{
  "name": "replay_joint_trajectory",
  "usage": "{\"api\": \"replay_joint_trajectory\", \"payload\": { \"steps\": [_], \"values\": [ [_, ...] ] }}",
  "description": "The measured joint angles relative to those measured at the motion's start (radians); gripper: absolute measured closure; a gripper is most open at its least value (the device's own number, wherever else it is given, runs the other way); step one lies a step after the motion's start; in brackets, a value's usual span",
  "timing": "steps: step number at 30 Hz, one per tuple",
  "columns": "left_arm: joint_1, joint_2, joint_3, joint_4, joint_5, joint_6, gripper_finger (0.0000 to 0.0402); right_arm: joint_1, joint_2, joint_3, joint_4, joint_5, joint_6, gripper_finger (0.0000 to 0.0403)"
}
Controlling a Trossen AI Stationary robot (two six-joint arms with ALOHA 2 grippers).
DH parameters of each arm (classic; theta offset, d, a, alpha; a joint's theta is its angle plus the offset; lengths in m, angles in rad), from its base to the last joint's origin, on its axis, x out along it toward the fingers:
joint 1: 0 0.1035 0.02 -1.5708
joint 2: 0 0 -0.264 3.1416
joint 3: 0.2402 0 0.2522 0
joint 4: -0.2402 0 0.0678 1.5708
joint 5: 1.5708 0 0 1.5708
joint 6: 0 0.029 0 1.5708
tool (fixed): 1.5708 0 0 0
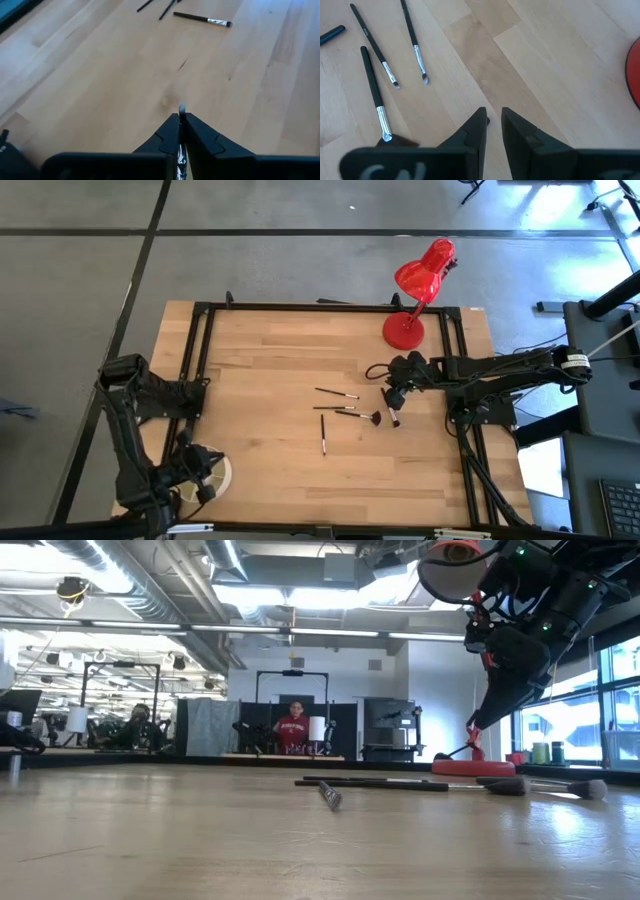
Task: Pick & Place Makeup Brushes
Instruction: Put the black eyeshadow brush into the makeup organizer
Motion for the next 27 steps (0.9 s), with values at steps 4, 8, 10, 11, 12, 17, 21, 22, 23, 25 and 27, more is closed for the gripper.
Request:
{"api": "replay_joint_trajectory", "payload": {
  "steps": [4, 8, 10, 11, 12, 17, 21, 22, 23, 25, 27],
  "values": [
    [-0.001, 0.000, -0.004, 0.047, 0.016, 0.007, 0.0373, 0.000, 0.000, 0.000, 0.000, 0.000, 0.000, 0.0343],
    [-0.002, 0.000, -0.004, 0.055, 0.053, 0.004, 0.0355, 0.000, 0.000, 0.000, 0.000, 0.000, 0.000, 0.0343],
    [-0.002, 0.000, -0.004, 0.053, 0.068, 0.003, 0.0343, 0.000, 0.000, 0.000, 0.000, 0.000, 0.000, 0.0343],
    [-0.003, 0.000, -0.004, 0.051, 0.069, 0.003, 0.0336, 0.000, 0.000, 0.000, 0.000, 0.000, 0.000, 0.0343],
    [-0.002, 0.000, -0.004, 0.044, 0.068, 0.003, 0.0330, 0.000, 0.000, 0.000, 0.001, 0.000, 0.000, 0.0343],
    [0.004, -0.018, -0.004, 0.017, 0.064, 0.016, 0.0302, 0.000, 0.000, 0.000, 0.008, 0.000, 0.008, 0.0343],
    [0.053, -0.073, -0.004, -0.048, 0.059, 0.028, 0.0287, 0.000, 0.000, 0.000, 0.036, 0.000, 0.005, 0.0343],
    [0.078, -0.090, -0.003, -0.072, 0.052, 0.027, 0.0285, 0.000, 0.000, 0.000, 0.046, 0.000, 0.001, 0.0343],
    [0.108, -0.107, -0.003, -0.094, 0.040, 0.028, 0.0284, 0.000, 0.000, 0.000, 0.053, 0.000, -0.003, 0.0343],
    [0.181, -0.135, -0.003, -0.114, 0.009, 0.079, 0.0283, 0.000, 0.000, 0.000, 0.062, 0.000, -0.008, 0.0343],
    [0.278, -0.155, -0.003, -0.065, 0.003, 0.235, 0.0285, 0.000, 0.000, 0.000, 0.062, 0.000, -0.014, 0.0343]
  ]
}}
